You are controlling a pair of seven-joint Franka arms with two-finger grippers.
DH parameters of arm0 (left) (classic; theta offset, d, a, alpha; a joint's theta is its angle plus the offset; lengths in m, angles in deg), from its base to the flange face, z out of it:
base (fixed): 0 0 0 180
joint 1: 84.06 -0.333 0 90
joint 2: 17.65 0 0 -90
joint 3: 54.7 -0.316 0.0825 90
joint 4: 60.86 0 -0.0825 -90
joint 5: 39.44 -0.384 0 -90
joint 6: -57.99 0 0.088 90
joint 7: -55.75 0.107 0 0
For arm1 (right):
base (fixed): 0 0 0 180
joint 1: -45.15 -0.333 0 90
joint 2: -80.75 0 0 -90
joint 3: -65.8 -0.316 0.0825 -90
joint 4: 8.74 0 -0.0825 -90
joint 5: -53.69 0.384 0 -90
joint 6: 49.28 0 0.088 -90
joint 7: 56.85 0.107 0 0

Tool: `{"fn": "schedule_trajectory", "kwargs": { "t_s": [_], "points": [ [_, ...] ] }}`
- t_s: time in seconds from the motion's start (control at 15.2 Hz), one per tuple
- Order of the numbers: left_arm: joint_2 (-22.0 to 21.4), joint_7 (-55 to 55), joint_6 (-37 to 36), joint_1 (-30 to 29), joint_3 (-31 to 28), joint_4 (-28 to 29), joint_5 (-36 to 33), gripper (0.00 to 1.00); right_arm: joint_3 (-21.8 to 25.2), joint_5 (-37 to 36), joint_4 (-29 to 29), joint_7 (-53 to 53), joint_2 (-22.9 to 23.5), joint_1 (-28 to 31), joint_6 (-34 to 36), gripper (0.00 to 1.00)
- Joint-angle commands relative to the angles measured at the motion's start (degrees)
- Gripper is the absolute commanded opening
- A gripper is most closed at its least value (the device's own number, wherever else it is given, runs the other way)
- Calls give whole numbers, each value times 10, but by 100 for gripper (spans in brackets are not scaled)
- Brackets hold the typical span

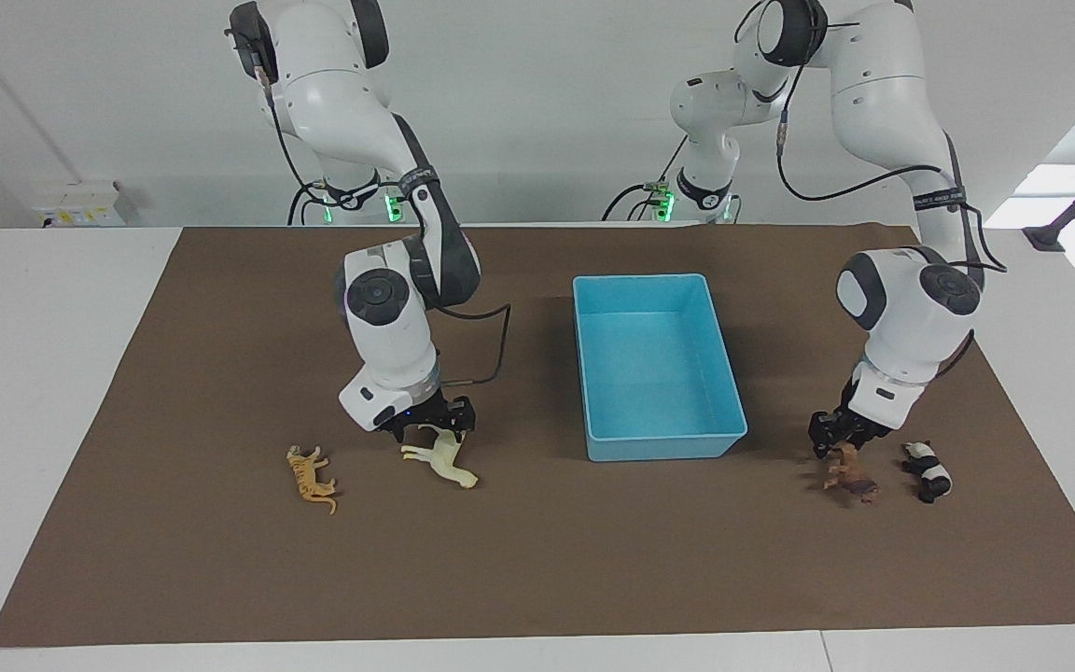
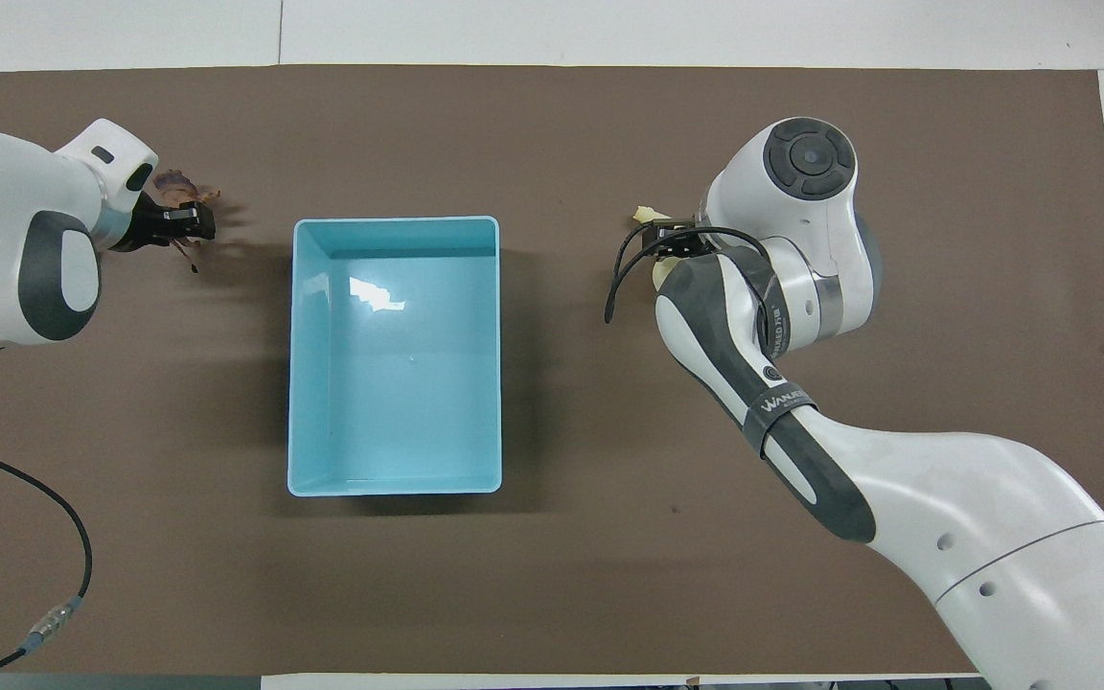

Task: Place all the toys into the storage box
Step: 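Lower the brown horse into the blue box and open the left gripper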

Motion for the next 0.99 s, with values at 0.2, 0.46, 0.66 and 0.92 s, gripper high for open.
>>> {"fn": "schedule_trajectory", "kwargs": {
  "t_s": [0.2,0.46,0.66,0.92],
  "points": [
    [-111,-178,-231,94,14,-27,33,0,-1,2,10,19,26,-8,-26,100],
    [-152,-296,-226,226,13,52,33,1,-1,2,4,22,26,-9,-27,21],
    [-163,-282,-226,233,12,72,25,100,-1,2,-4,43,26,-12,-35,0],
    [-167,-163,-211,148,-8,47,-24,100,-1,1,-52,55,21,-18,-108,0]
  ]
}}
